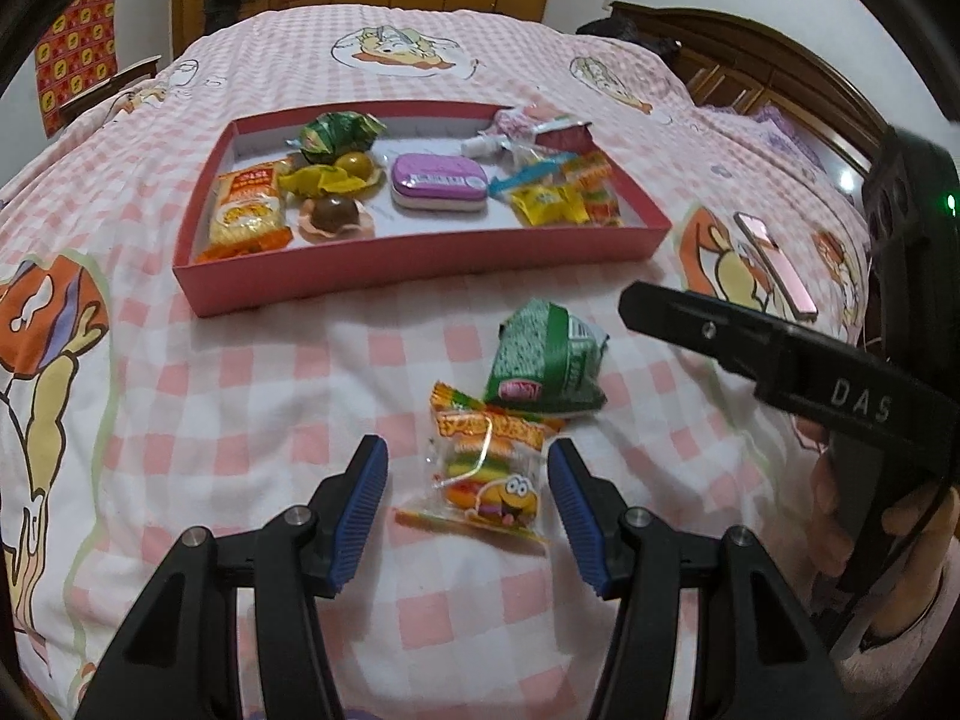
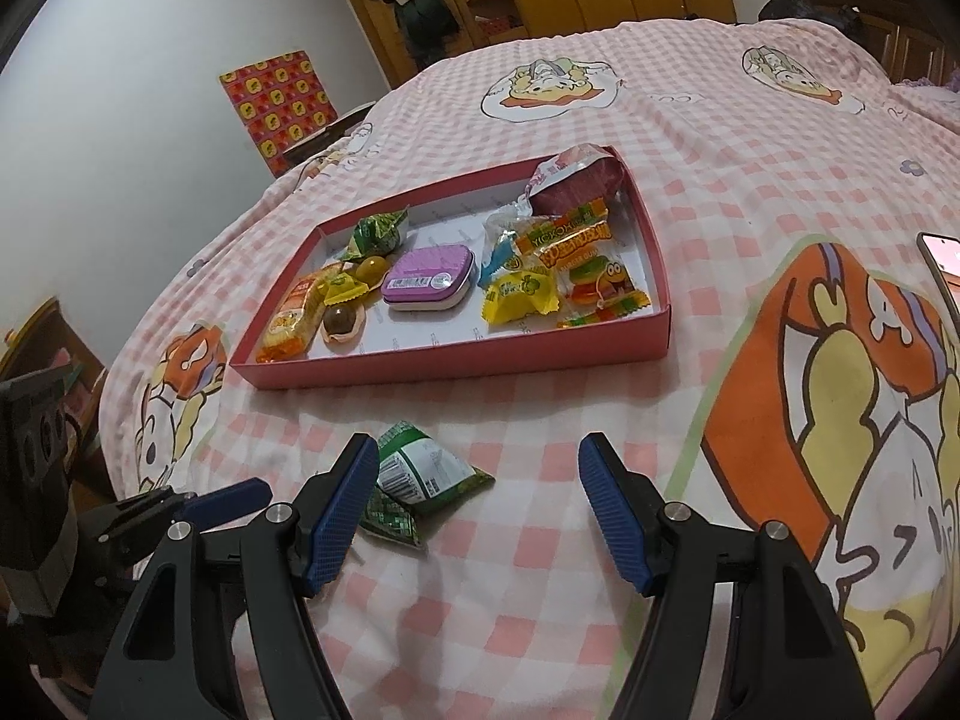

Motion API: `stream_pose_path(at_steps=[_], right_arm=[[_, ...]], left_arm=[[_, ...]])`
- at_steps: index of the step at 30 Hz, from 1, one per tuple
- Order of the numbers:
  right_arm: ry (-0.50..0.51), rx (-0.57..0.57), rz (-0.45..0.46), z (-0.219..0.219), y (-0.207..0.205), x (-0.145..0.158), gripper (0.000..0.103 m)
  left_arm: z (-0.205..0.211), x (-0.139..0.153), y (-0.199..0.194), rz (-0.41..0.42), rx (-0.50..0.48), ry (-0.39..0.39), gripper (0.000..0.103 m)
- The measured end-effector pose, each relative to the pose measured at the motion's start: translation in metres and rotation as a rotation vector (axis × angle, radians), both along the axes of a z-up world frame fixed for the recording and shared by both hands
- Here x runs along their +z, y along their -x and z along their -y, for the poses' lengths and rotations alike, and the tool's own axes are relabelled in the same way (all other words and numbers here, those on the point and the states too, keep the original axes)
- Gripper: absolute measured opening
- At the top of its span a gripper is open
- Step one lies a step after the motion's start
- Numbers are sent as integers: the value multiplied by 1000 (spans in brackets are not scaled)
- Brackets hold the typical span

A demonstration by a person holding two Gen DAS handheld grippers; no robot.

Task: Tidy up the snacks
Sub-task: 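Withdraw both open tools from the box toward the last snacks, then grasp the gummy burger bag with the left tool while the right tool grasps the green packet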

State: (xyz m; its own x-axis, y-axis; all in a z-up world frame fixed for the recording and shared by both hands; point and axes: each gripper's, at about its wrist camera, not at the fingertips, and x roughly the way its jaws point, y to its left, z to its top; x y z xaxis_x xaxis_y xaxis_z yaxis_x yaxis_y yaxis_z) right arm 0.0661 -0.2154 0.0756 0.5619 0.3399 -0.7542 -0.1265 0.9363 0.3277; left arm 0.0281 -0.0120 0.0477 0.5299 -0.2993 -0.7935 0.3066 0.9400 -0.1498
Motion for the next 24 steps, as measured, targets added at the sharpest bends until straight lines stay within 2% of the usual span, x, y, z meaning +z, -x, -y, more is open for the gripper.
stream_pose_path(at_steps=[6, 10, 14, 24], right_arm=[[-1, 4, -3, -1, 1, -1, 71], [-2, 4, -7, -1, 2, -2, 71], [-2, 5, -11, -2, 2, -3, 71], [-3, 10, -14, -4, 2, -5, 71]], left_arm=[[5, -3, 2, 17, -18, -18, 58], [5, -7, 1, 13, -25, -15, 43], [4, -8, 2, 21, -27, -4, 38], [-23, 2, -4, 42, 76, 11, 37]])
